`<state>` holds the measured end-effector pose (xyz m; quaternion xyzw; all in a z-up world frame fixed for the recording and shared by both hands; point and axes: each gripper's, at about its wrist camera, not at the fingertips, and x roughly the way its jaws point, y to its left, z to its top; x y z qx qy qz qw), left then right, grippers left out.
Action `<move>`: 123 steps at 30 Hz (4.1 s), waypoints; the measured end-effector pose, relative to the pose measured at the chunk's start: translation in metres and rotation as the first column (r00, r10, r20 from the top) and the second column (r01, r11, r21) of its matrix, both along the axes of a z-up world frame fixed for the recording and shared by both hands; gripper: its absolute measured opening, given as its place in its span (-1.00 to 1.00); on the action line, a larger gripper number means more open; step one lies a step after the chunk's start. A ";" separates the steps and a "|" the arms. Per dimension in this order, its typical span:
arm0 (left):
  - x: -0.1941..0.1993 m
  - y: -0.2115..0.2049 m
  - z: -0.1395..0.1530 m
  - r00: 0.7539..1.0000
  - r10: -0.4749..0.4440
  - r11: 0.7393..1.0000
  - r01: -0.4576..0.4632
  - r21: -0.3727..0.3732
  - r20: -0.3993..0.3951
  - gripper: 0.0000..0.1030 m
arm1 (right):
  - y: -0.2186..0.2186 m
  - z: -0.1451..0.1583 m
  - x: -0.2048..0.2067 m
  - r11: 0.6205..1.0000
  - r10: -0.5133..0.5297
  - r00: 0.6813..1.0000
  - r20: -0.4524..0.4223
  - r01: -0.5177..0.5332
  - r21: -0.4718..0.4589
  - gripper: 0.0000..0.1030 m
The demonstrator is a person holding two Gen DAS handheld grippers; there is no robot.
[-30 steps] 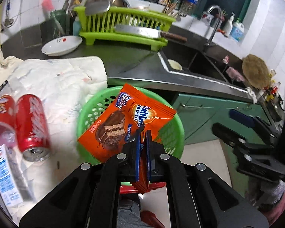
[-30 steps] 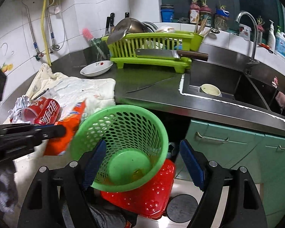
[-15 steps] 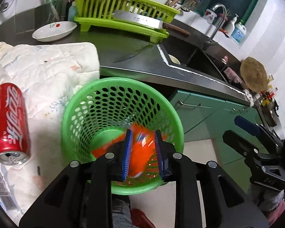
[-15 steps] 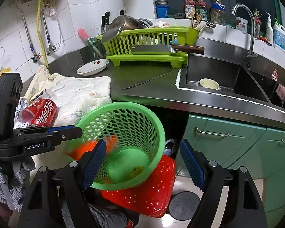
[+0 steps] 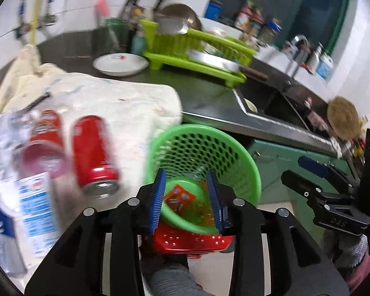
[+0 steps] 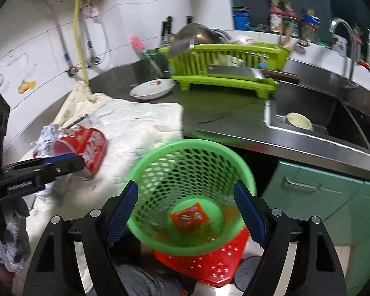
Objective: Collect trash
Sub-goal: 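Grasp the crumpled foil with the right gripper while the left gripper reaches the white paper cup, then drop the foil into the basket with the right gripper while the left gripper grasps the paper cup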
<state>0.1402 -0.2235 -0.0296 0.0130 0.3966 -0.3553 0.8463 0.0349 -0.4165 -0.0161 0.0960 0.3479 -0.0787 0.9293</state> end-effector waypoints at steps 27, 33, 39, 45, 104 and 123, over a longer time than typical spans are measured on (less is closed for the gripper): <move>0.007 0.237 0.006 0.879 0.478 0.878 -0.478 -0.016 0.007 -0.32 | 0.209 0.029 0.189 0.868 0.494 0.870 0.000 -0.493 0.055 0.49; 0.019 0.260 -0.006 0.855 0.518 0.855 -0.519 -0.015 -0.024 -0.32 | 0.231 0.013 0.234 0.854 0.518 0.854 -0.035 -0.515 0.077 0.49; 0.026 0.267 -0.013 0.843 0.537 0.843 -0.537 -0.008 -0.032 -0.32 | 0.243 -0.003 0.268 0.850 0.525 0.848 -0.067 -0.519 0.097 0.49; 0.032 0.280 -0.021 0.826 0.561 0.827 -0.562 -0.006 -0.055 -0.31 | 0.251 -0.020 0.291 0.842 0.539 0.836 -0.105 -0.527 0.118 0.49; 0.053 0.384 -0.051 0.483 0.830 0.494 -0.869 -0.034 -0.281 -0.87 | 0.146 0.051 0.121 0.914 0.361 0.916 0.178 -0.385 0.130 -0.44; 0.090 0.385 -0.059 0.459 0.849 0.494 -0.866 0.082 -0.263 0.45 | 0.100 0.040 0.093 0.956 0.268 0.952 0.145 -0.281 0.080 -0.44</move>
